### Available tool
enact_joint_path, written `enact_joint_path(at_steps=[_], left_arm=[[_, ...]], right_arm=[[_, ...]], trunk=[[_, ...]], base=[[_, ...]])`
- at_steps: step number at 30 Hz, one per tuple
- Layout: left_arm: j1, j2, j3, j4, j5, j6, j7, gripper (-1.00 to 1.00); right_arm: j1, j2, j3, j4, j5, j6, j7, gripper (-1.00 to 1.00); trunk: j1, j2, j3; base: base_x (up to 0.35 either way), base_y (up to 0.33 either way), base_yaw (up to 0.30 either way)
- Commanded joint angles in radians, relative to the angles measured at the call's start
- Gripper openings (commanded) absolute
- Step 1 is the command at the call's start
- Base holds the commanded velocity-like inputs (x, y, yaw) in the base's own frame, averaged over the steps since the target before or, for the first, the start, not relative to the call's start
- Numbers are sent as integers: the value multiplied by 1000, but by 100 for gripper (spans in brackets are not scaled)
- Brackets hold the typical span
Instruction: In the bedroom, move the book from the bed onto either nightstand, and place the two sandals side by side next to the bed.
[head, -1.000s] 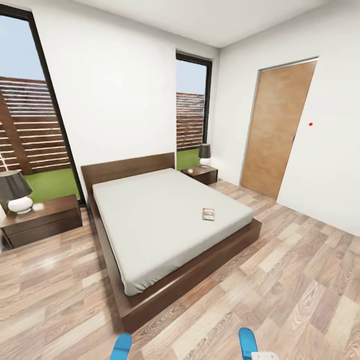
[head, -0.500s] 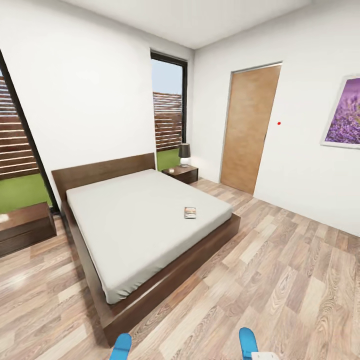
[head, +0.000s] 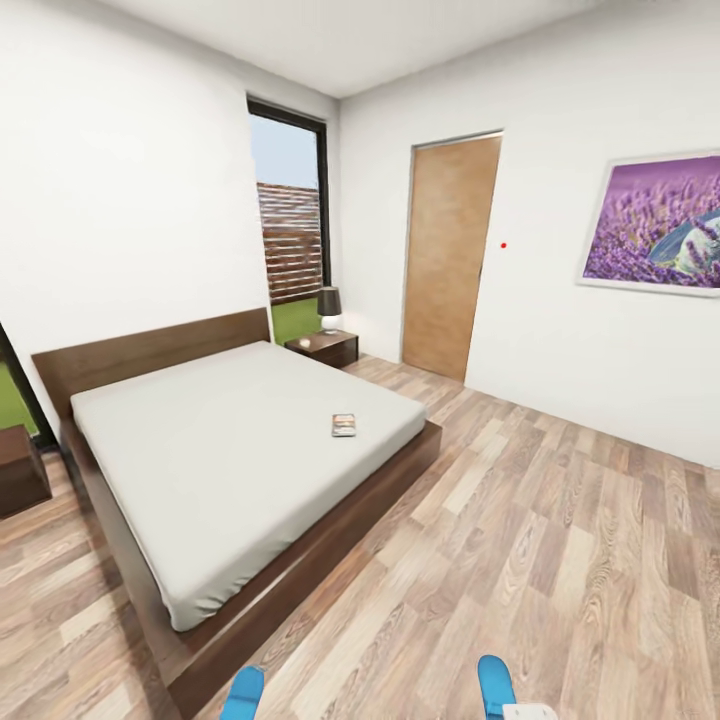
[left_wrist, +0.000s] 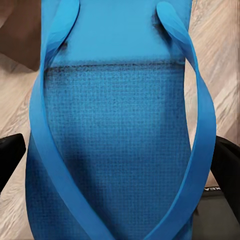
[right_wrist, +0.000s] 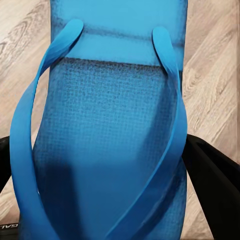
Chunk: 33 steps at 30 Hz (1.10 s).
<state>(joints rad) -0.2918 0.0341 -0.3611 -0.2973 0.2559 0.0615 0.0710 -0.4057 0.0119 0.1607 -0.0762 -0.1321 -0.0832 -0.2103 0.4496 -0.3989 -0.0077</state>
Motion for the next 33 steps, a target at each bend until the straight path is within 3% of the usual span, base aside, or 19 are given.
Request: enact_joint_path(at_steps=[1, 22, 33], left_arm=[[0, 1, -9, -3, 10, 6, 7, -100], [0, 1, -9, -3, 10, 6, 7, -100], [0, 1, -9, -3, 9, 6, 7, -100]], right_arm=[[-1, 0, 8, 2, -12, -5, -3, -100], [-1, 0, 8, 2, -12, -5, 2, -100], [-1, -3, 7, 2, -11, -5, 67, -100]], trunk=[[0, -1, -1], [0, -1, -1], [0, -1, -10]], base=[[0, 0, -278], [0, 0, -278], [0, 0, -238]])
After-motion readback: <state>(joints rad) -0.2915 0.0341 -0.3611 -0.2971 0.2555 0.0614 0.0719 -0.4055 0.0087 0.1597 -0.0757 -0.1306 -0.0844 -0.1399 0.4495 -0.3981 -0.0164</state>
